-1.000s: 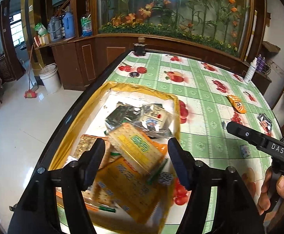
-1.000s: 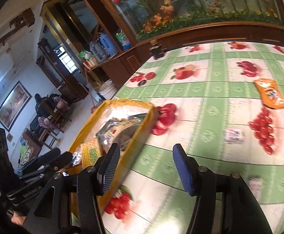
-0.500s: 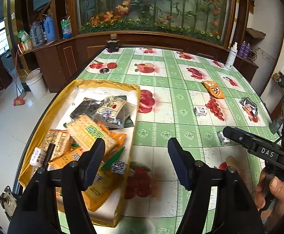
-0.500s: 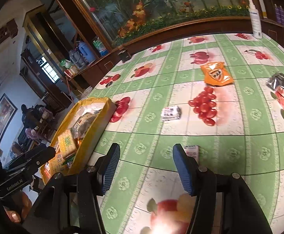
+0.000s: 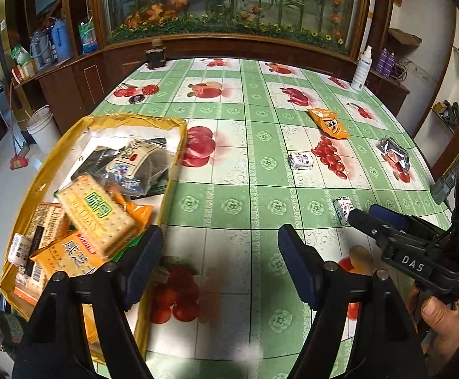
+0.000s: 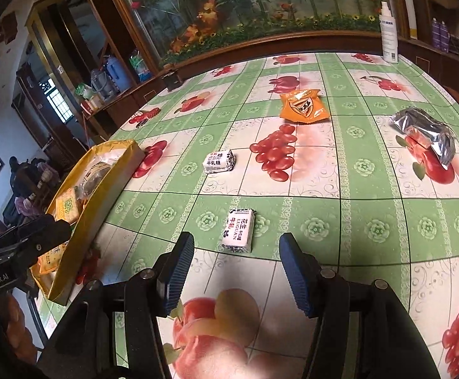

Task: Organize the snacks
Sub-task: 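Open both tools and move them away from the tray toward the white box, then grasp the small white milk-candy box with the right tool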

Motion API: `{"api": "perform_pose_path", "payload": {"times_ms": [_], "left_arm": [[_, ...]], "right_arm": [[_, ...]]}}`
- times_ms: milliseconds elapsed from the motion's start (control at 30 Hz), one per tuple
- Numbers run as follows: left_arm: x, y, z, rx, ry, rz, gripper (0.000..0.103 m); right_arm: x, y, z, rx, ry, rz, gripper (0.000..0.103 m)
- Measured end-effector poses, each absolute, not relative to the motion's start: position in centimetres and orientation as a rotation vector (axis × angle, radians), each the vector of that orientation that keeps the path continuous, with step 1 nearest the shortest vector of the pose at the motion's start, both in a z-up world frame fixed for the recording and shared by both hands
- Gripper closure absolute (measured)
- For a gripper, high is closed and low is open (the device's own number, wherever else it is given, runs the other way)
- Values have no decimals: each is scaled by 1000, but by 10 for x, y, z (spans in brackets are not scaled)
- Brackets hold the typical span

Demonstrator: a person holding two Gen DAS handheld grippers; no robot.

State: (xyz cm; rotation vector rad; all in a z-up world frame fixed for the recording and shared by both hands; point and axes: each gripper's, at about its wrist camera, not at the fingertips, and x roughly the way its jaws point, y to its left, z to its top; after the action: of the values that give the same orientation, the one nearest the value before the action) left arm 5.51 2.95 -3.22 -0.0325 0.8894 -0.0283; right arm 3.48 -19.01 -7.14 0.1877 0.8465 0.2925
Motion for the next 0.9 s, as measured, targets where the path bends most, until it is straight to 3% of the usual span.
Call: {"api": "perform_pose_path", "payload": {"times_ms": [200,233,267,300,900], "left_arm": [[74,19,-40,-20,928,-40,28],[78,17,-42,-16,932,-41,28],[82,14,-43,-14,936,-42,28],[87,11,-44,-13,942,-45,28],[184,-86,-90,45,1037,-85,27]], "right_arm": [[57,-168,-84,73,907,291,48],[57,-164,-85,34,896,281,59],[56,-161,-86,-5,891,260,81],[56,-162,-87,-20,890,245,83],[29,-242,-75,250,861,261,84]]}}
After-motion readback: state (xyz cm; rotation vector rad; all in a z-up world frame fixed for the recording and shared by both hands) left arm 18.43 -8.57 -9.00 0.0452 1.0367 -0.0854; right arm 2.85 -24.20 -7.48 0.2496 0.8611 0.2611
